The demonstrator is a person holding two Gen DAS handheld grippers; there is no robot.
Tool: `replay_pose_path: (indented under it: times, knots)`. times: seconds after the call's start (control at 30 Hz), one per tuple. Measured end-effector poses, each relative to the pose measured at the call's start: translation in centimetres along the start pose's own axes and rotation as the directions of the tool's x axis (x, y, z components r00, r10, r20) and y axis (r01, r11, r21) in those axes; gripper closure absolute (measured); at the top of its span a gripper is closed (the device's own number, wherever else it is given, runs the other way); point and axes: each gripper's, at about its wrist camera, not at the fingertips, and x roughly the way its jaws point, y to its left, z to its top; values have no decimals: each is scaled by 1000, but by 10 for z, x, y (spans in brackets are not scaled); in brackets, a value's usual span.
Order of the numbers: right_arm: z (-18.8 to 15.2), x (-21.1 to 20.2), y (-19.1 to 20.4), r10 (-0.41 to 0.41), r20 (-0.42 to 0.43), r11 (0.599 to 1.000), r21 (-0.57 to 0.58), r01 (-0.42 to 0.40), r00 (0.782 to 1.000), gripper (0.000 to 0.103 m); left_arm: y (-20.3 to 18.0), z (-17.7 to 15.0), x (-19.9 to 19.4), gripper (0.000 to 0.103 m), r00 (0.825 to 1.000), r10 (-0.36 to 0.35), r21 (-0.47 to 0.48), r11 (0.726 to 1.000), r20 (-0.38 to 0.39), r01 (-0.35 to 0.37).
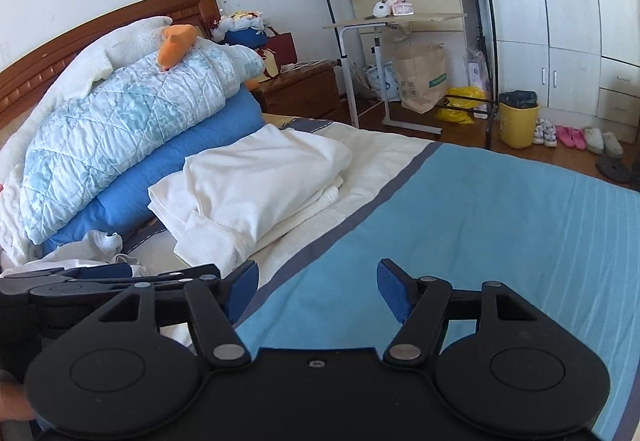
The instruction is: Fold clothes
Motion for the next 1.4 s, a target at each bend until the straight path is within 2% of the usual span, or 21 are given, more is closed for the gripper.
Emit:
replay_pose_path:
  times: [0.1, 0.27, 0.37, 0.5, 0.83, 0.97, 1.2, 1.4]
  knots:
    - [-5, -11, -1, -13, 12, 1000, 11, 13, 1000, 32, -7, -3, -11, 0, 1000, 0, 19, 1000, 10, -1]
    - [-17, -28, 4, -49, 25, 999, -10, 49, 998, 30, -3, -17, -20, 0, 1000, -24, -36, 999, -9, 24]
    - [-24, -31, 8, -74, 19, 997, -20, 74, 997, 28, -3, -29, -13, 0, 999, 5, -50, 999, -36, -7]
    - [-32, -32, 20, -131, 36, 987, -89, 134, 991, 27, -6, -34, -7, 0, 998, 38, -13, 999, -46, -39]
    - [-34, -30, 22, -136, 18, 986, -92, 137, 991, 26, -7, -32, -10, 0, 997, 67, 1, 998, -26, -67]
    - [-35, -29, 21, -136, 6, 988, -74, 136, 991, 26, -11, -32, -5, 0, 996, 81, 26, 996, -44, -79]
    - [-40, -29, 20, -141, 0, 987, -77, 141, 990, 25, -15, -35, -10, 0, 994, 105, 71, 992, -5, -104]
    - [-41, -29, 20, -142, -11, 987, -73, 141, 990, 25, -15, -35, -8, 0, 994, 108, 71, 992, -11, -107]
